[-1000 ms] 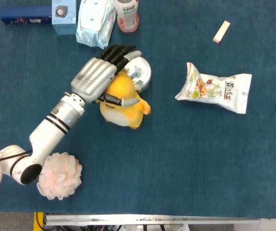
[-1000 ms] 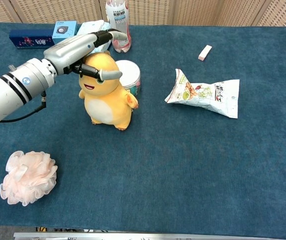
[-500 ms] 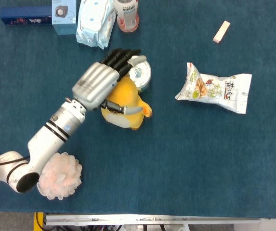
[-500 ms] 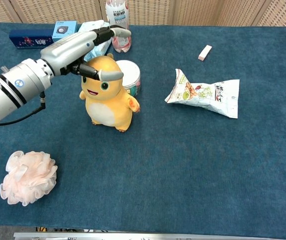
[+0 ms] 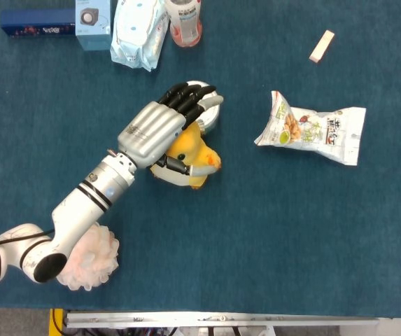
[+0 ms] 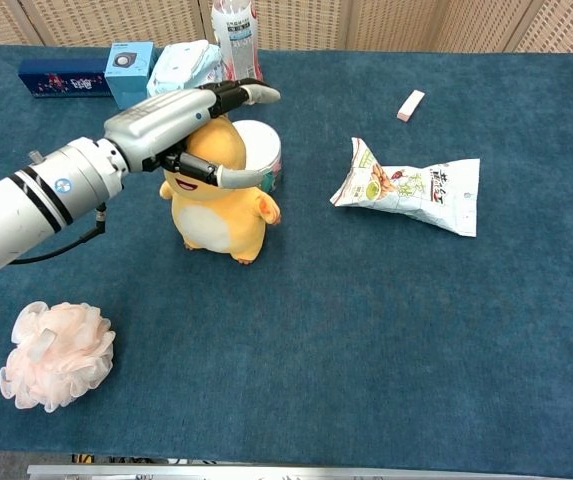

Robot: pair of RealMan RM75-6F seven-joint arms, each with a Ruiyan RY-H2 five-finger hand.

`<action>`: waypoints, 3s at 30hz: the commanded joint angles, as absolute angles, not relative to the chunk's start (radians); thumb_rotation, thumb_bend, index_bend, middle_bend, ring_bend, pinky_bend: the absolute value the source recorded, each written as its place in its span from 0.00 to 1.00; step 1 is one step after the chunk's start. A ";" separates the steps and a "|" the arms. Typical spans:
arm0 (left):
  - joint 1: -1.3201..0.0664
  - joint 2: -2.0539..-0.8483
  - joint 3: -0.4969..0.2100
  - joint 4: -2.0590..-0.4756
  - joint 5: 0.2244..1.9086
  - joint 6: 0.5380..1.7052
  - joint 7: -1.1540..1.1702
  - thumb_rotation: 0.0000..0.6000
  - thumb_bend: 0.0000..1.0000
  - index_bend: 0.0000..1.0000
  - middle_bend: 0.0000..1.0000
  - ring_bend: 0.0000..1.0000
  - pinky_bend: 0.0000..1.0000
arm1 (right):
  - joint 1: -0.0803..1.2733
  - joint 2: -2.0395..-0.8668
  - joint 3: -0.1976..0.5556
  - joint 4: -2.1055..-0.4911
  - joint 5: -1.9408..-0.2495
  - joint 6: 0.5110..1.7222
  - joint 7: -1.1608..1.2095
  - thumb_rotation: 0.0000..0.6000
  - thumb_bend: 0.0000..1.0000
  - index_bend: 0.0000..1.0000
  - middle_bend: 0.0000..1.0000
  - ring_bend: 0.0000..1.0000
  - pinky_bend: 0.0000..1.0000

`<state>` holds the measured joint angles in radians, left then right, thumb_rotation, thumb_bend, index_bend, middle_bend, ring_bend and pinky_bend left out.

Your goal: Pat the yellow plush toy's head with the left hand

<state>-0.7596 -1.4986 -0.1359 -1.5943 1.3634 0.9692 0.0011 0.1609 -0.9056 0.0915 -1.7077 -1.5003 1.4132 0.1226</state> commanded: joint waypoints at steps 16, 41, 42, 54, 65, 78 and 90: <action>-0.756 -1.493 -0.166 -1.591 1.340 0.987 -0.009 0.35 0.03 0.08 0.05 0.01 0.00 | 0.158 -0.906 0.094 -1.700 -1.500 1.416 0.130 1.00 0.11 0.32 0.40 0.30 0.36; -0.761 -1.497 -0.162 -1.545 1.293 0.949 0.003 0.35 0.03 0.08 0.05 0.01 0.00 | 0.161 -0.909 0.095 -1.697 -1.500 1.411 0.134 1.00 0.11 0.32 0.40 0.30 0.36; -0.758 -1.492 -0.164 -1.550 1.293 0.954 0.002 0.35 0.03 0.08 0.05 0.01 0.00 | 0.162 -0.910 0.096 -1.696 -1.500 1.410 0.135 1.00 0.11 0.32 0.40 0.30 0.36; -0.700 -1.404 -0.163 -1.639 1.321 1.041 -0.011 0.35 0.03 0.08 0.05 0.01 0.00 | 0.165 -0.915 0.094 -1.686 -1.495 1.400 0.145 1.00 0.11 0.32 0.40 0.30 0.36; -0.543 -1.235 -0.157 -1.766 1.267 1.215 -0.005 0.77 0.03 0.08 0.06 0.01 0.00 | 0.171 -0.928 0.086 -1.650 -1.490 1.371 0.179 1.00 0.11 0.32 0.40 0.30 0.36; -0.304 -1.117 -0.073 -1.844 1.228 1.449 0.067 1.00 0.03 0.08 0.06 0.03 0.00 | 0.187 -0.959 0.060 -1.619 -1.522 1.333 0.208 1.00 0.12 0.32 0.40 0.30 0.36; -0.143 -1.089 -0.004 -1.838 1.331 1.589 0.015 1.00 0.03 0.08 0.08 0.03 0.00 | 0.193 -0.979 0.037 -1.620 -1.567 1.336 0.214 1.00 0.11 0.32 0.40 0.30 0.36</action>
